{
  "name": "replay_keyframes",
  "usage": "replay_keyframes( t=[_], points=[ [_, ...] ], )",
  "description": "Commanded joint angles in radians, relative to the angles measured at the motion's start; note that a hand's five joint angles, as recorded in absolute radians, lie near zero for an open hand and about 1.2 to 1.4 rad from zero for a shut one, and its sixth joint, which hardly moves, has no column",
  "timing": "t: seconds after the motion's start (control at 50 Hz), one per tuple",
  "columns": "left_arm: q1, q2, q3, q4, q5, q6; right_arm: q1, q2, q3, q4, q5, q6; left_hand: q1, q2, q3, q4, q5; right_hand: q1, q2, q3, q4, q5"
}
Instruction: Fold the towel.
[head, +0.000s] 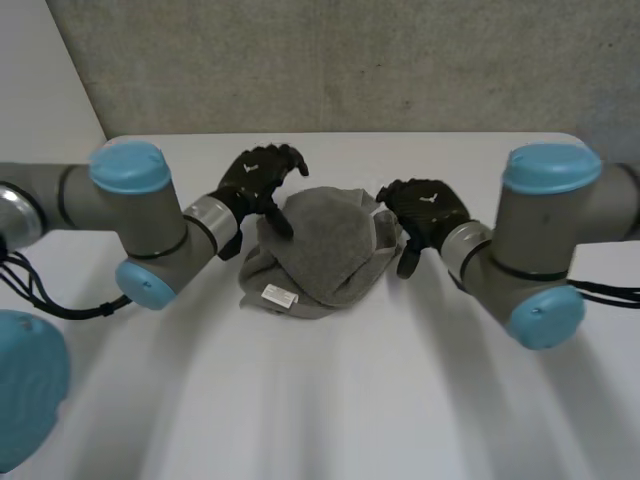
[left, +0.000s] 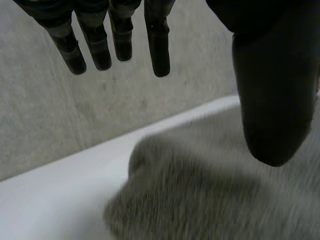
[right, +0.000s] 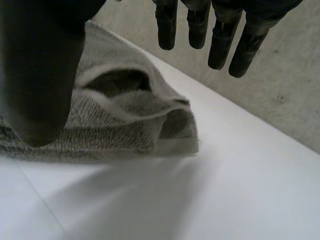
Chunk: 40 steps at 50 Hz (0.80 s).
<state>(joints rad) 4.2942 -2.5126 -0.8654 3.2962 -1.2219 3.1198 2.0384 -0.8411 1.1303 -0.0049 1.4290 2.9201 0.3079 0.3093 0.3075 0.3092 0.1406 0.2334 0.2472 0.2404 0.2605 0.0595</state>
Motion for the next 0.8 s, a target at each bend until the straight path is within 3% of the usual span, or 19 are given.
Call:
replay_keyframes(
  t=[0.02,0.04,0.08,0.12,0.2,0.24,0.36,0.46,0.58,0.66,0.7,0.72,0.74,0.78,0.8],
  points=[
    [-0.001,-0.092,0.052,-0.029,-0.002,0.060,0.017,0.086,-0.055,0.017,0.087,-0.007,0.590,0.588,0.590,0.588,0.583,-0.059,-0.073,-0.066,-0.086,-0.060],
    [-0.001,-0.092,0.052,-0.029,-0.002,0.060,0.017,0.086,-0.049,0.017,0.091,-0.006,0.593,0.591,0.593,0.591,0.585,-0.059,-0.073,-0.066,-0.086,-0.060],
    [-0.001,-0.086,0.043,-0.047,-0.002,0.062,0.017,0.083,-0.046,0.017,0.093,-0.006,1.028,1.027,1.029,1.027,1.021,-0.059,-0.073,-0.066,-0.086,-0.060],
    [-0.004,-0.078,0.036,-0.070,-0.004,0.063,0.016,0.079,-0.040,0.019,0.094,-0.007,1.088,1.086,1.088,1.086,1.081,-0.059,-0.073,-0.066,-0.086,-0.060],
    [-0.010,-0.037,0.014,-0.144,-0.011,0.062,0.003,0.047,-0.012,0.025,0.099,-0.007,1.088,1.087,1.089,1.087,1.081,-0.059,-0.073,-0.066,-0.086,-0.060],
    [-0.010,0.041,-0.035,-0.237,-0.045,0.063,-0.003,0.033,0.000,0.025,0.100,-0.006,1.088,1.087,1.089,1.087,1.081,-0.059,-0.073,-0.066,-0.086,-0.060],
    [0.016,0.187,-0.199,-0.322,-0.120,0.063,-0.017,-0.021,0.049,0.025,0.091,-0.006,1.088,1.087,1.089,1.087,1.081,-0.059,-0.073,-0.066,-0.086,-0.060],
    [0.142,0.436,-0.574,-0.290,-0.142,0.065,-0.006,-0.049,0.080,0.025,0.091,-0.010,1.088,1.087,1.089,1.087,1.081,-0.059,-0.073,-0.066,-0.086,-0.060],
    [0.246,0.581,-0.851,-0.170,-0.137,0.075,0.014,-0.081,0.115,0.023,0.087,-0.013,1.088,1.087,1.089,1.087,1.081,-0.059,-0.073,-0.066,-0.086,-0.060],
    [0.352,0.717,-1.067,-0.078,-0.075,0.120,0.029,-0.085,0.118,0.025,0.087,-0.015,1.088,1.087,1.089,1.087,1.081,-0.059,-0.073,-0.066,-0.086,-0.060],
    [0.380,0.748,-1.127,-0.060,-0.036,0.137,0.039,-0.087,0.118,0.025,0.087,-0.018,1.045,1.043,1.045,1.043,1.037,-0.059,-0.073,-0.066,-0.086,-0.060],
    [0.401,0.776,-1.174,-0.052,0.002,0.152,0.051,-0.088,0.118,0.025,0.087,-0.028,0.867,0.866,0.868,0.866,0.860,-0.059,-0.073,-0.066,-0.086,-0.060],
    [0.401,0.776,-1.175,-0.052,0.002,0.152,0.061,-0.088,0.120,0.025,0.087,-0.042,0.866,0.864,0.866,0.864,0.858,-0.059,-0.073,-0.066,-0.086,-0.060],
    [0.426,0.807,-1.245,-0.052,0.074,0.175,0.068,-0.088,0.121,0.025,0.088,-0.064,0.553,0.551,0.553,0.552,0.546,-0.059,-0.073,-0.066,-0.086,-0.060],
    [0.433,0.817,-1.268,-0.053,0.093,0.180,0.074,-0.088,0.124,0.025,0.090,-0.082,0.520,0.518,0.520,0.518,0.512,-0.059,-0.073,-0.066,-0.086,-0.060]
  ],
)
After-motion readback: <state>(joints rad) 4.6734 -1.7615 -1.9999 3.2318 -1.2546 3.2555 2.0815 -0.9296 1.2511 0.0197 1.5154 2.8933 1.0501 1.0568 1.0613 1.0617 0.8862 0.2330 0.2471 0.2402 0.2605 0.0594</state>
